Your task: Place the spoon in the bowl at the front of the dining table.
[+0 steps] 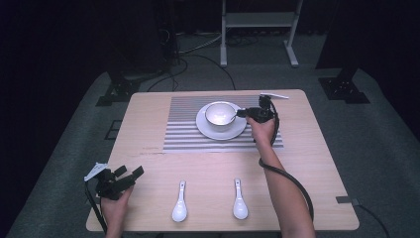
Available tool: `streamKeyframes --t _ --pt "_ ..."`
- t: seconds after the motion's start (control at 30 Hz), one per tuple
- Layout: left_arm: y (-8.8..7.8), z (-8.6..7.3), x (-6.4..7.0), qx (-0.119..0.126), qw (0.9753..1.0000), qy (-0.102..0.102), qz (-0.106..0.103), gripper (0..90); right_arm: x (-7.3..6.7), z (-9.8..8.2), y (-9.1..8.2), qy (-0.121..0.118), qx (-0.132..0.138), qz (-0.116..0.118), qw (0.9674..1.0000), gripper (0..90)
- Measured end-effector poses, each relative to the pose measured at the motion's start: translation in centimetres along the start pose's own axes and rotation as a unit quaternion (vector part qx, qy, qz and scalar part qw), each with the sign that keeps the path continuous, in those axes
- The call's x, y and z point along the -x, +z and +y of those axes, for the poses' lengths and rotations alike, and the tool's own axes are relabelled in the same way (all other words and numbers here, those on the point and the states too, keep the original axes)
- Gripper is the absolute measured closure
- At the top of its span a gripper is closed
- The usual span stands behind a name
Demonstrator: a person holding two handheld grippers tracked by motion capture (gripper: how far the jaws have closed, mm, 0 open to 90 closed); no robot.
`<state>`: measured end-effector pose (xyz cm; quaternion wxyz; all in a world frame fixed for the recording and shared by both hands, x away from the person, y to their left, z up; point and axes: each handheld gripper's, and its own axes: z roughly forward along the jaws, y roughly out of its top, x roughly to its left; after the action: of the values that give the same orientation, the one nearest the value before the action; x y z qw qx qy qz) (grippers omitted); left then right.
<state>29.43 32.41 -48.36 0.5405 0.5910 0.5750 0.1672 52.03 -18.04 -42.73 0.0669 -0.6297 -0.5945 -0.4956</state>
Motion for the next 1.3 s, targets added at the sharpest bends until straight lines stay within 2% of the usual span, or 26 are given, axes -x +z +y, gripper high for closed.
streamKeyframes --t 0.53,1.3 --pt "0.0 0.0 0.0 -0.001 1.0 -0.001 0.002 6.3 0.9 -0.7 -0.4 0.003 -0.008 0.016 0.9998 75.7" --pt "-0.1 -0.1 0.0 0.001 1.0 -0.001 0.004 6.3 1.5 -3.1 -2.1 -0.014 -0.03 0.06 0.9977 67.0"
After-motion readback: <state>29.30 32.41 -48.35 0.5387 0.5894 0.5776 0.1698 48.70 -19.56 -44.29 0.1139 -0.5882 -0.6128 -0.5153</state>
